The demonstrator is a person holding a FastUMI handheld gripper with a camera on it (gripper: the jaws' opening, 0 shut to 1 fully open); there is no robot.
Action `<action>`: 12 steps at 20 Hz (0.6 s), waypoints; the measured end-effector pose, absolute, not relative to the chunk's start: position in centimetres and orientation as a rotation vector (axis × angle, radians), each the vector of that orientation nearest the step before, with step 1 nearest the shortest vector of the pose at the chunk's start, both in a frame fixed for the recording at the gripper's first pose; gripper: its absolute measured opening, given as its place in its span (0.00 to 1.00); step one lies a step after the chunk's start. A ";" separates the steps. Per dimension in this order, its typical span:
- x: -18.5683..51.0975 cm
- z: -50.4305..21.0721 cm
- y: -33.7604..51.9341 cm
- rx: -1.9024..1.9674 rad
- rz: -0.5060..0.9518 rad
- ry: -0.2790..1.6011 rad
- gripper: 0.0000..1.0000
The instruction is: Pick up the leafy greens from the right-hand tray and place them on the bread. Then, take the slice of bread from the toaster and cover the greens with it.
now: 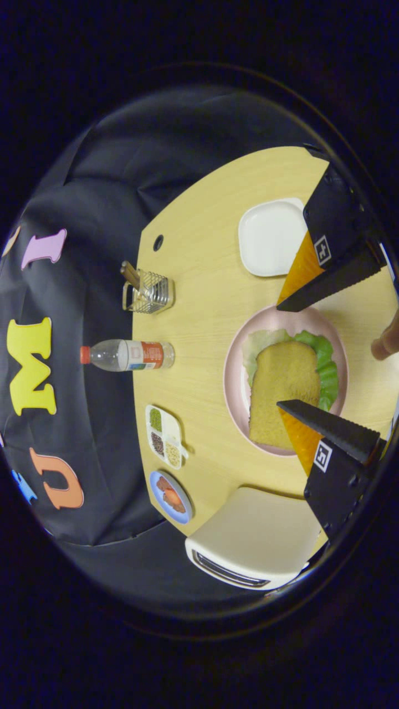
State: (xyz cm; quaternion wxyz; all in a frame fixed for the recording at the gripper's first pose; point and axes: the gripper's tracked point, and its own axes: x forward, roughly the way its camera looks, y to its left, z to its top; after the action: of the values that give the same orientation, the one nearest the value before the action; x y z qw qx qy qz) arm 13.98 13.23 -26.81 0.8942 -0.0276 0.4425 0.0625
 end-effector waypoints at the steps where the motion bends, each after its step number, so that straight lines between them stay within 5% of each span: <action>1: 13.4 -25.5 13.3 -0.058 0.126 0.878 0.98; 12: 4.0 -10.1 14.9 -0.115 0.142 0.298 0.96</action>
State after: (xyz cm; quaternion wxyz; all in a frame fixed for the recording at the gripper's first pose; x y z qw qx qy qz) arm 4.00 14.93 -10.11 0.9847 -0.0573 0.1483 0.0708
